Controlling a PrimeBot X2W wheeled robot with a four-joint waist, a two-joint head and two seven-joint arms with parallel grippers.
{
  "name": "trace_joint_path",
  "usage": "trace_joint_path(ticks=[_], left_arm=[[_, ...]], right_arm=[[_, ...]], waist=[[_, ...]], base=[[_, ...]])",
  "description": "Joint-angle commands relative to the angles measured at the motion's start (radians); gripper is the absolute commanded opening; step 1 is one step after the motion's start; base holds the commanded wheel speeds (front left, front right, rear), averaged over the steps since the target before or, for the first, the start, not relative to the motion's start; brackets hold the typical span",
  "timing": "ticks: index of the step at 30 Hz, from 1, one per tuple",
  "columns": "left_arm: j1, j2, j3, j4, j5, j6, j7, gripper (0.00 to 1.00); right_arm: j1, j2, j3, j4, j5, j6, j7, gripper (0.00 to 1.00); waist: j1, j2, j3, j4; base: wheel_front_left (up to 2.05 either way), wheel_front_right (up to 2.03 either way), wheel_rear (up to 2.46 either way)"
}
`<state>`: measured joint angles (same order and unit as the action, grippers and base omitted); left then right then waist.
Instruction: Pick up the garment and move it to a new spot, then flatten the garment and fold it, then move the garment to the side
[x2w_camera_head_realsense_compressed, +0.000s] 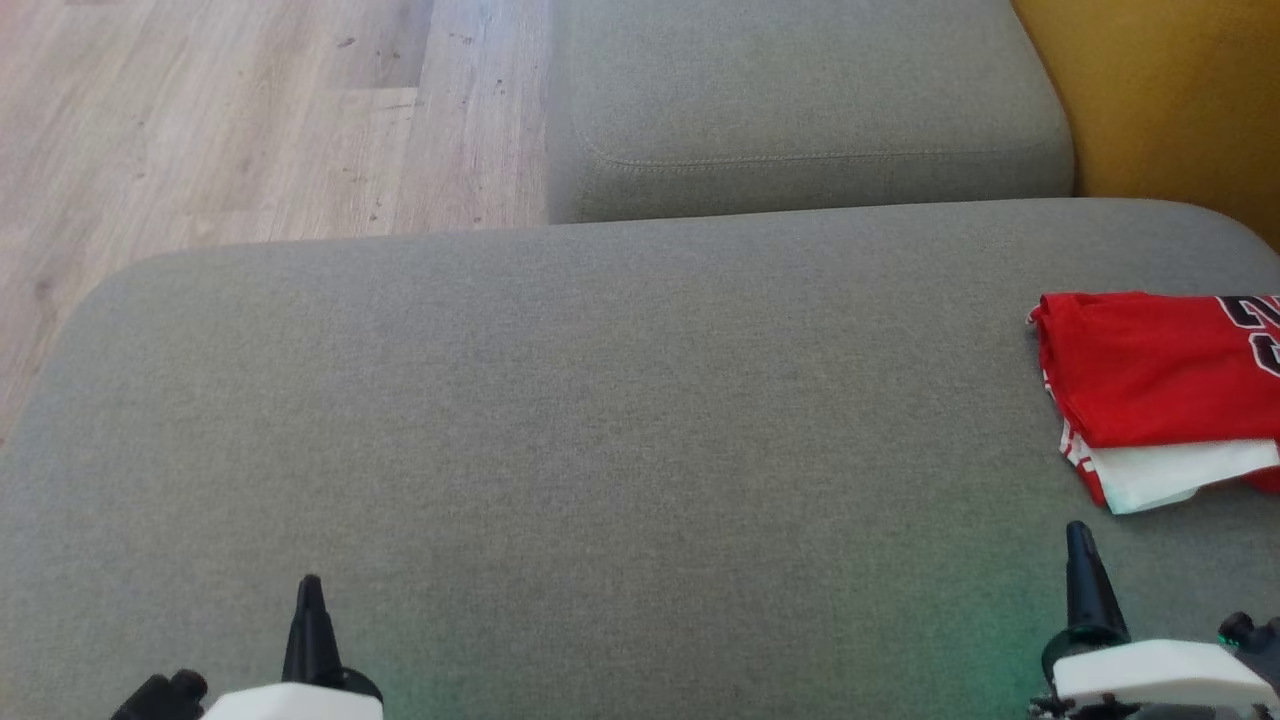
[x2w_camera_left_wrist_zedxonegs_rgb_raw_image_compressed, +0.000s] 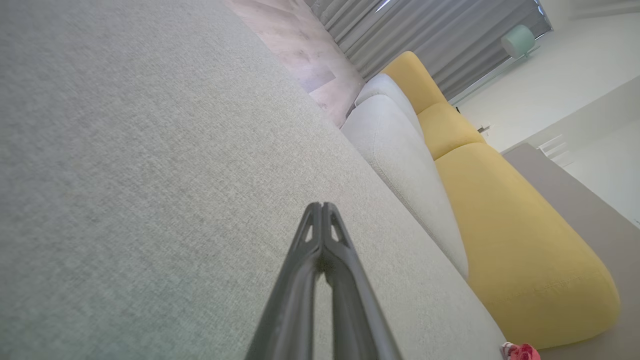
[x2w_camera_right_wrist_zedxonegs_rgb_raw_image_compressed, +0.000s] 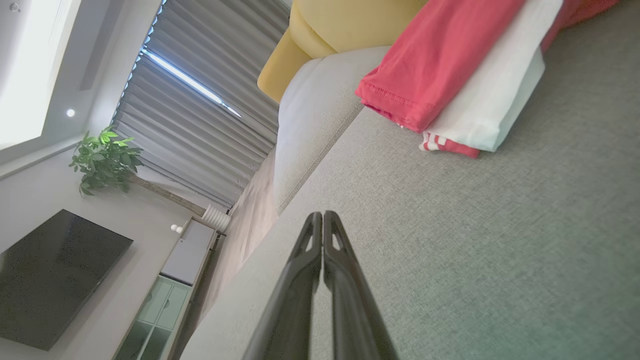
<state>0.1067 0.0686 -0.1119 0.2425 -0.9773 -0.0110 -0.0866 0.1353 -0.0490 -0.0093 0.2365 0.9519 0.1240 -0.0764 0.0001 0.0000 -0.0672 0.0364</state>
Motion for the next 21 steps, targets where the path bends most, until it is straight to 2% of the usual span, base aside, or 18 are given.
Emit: trace_joint_path(ticks=[1, 21], left_arm=[[-0.06, 0.014, 0.034, -0.026, -0.038, -0.015, 0.009, 0.0], [-0.114, 0.014, 0.086, -0.017, -0.263, -0.053, 0.065, 0.0]], right_arm=[[-0.063, -0.024, 0.004, -0.028, 0.041, 0.004, 0.01, 0.0], [-0.126, -0.025, -0.022, -0.016, 0.271, 0.005, 0.064, 0.0]], waist=[[-0.0001, 0.0, 0.003, -0.001], [-0.0001, 0.0, 0.027, -0.014]], base=[[0.0, 0.0, 0.0], [0.0, 0.0, 0.0]])
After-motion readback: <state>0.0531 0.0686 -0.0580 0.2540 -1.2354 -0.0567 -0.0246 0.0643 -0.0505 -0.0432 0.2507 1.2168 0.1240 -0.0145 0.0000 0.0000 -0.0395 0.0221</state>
